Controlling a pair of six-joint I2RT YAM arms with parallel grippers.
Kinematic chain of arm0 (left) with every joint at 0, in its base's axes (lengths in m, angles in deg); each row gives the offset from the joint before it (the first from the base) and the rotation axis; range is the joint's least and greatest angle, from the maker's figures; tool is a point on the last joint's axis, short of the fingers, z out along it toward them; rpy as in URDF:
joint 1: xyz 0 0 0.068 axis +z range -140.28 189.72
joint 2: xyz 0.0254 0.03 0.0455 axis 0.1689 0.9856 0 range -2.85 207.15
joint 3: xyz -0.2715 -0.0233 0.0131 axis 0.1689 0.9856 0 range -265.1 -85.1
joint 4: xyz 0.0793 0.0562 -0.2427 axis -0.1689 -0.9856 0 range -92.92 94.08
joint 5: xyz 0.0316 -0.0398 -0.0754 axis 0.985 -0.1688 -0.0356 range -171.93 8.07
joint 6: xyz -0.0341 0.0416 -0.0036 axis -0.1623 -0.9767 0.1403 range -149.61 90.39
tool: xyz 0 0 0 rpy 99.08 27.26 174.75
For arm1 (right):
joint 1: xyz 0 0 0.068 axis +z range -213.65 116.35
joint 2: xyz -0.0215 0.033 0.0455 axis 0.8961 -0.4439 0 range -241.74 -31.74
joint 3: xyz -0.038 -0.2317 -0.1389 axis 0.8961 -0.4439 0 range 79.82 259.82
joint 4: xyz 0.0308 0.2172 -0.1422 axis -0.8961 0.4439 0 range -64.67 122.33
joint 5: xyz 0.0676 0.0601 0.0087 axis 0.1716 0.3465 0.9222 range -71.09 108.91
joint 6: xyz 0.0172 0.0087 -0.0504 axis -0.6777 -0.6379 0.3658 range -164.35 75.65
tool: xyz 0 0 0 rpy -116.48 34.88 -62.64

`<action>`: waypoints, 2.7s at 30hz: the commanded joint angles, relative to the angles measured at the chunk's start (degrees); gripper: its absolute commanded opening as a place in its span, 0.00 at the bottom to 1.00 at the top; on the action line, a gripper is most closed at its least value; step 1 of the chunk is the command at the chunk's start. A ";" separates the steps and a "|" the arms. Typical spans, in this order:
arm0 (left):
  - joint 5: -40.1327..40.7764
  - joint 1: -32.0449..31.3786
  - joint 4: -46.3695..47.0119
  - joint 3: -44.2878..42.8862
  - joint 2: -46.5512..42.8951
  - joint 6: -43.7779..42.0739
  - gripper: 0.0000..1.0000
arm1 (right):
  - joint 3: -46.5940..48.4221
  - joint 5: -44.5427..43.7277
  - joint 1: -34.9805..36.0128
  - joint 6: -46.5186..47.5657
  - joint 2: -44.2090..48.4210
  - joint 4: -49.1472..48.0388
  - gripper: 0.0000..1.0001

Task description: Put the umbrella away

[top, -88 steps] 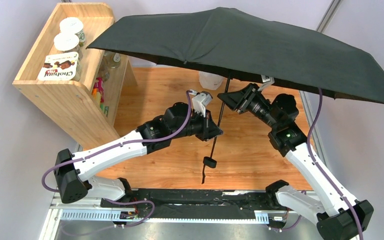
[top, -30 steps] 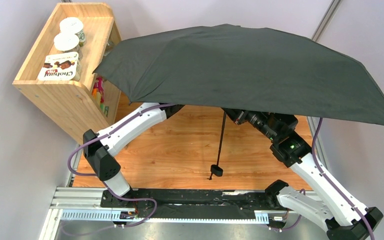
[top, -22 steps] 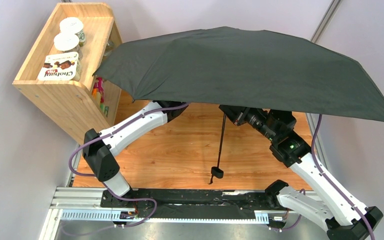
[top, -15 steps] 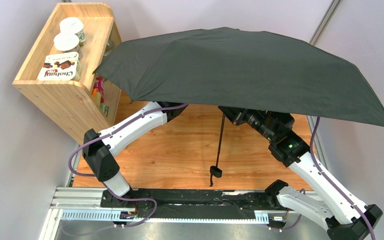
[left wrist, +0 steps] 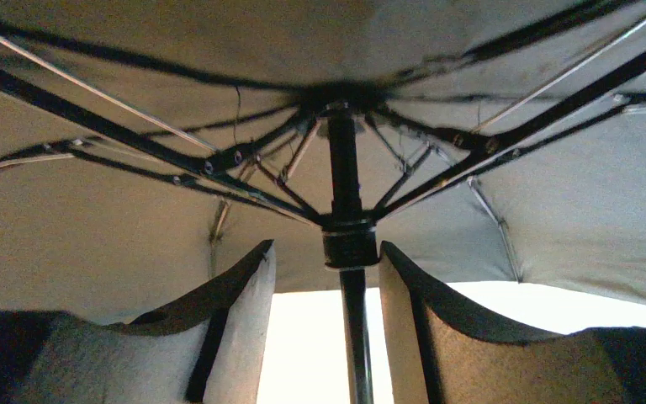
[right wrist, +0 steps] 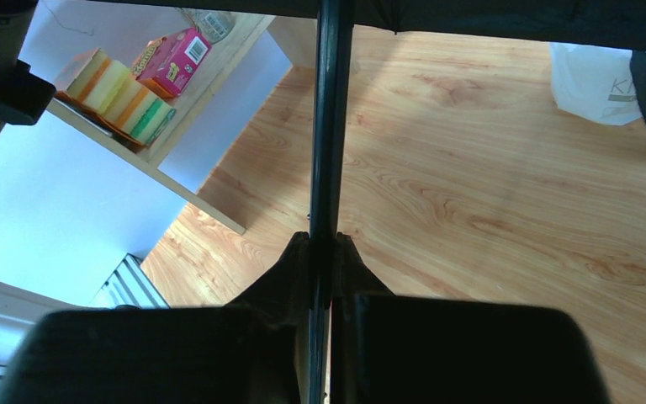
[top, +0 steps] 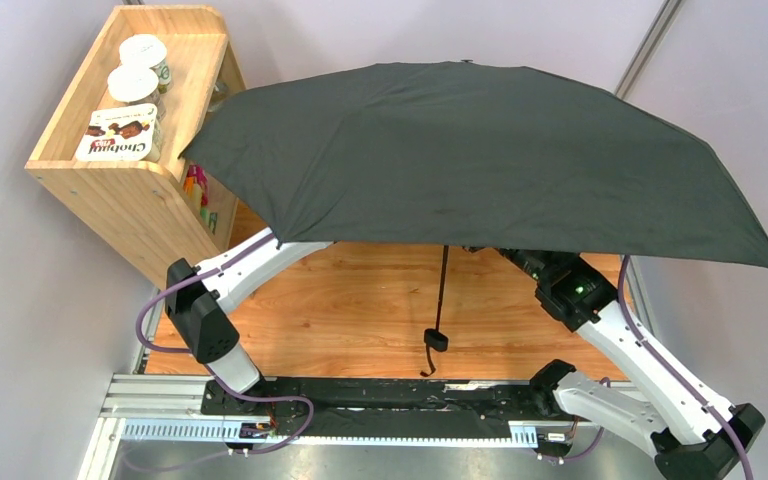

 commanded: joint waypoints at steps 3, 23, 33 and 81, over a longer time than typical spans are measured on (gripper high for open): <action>-2.58 1.20 -4.51 -4.34 -0.24 0.76 0.55 | 6.54 2.63 0.80 8.68 0.83 0.82 0.00; -3.63 1.56 5.17 -6.89 1.87 -2.04 0.00 | 2.78 -1.13 4.66 8.06 0.82 0.04 0.00; -14.52 3.49 -9.99 1.07 -7.09 15.26 0.00 | 2.93 -1.86 3.78 9.90 -0.05 -5.86 0.00; -33.87 -2.48 -12.67 39.42 -21.95 15.10 0.61 | -0.04 7.12 -13.18 -20.41 -1.73 -29.59 0.00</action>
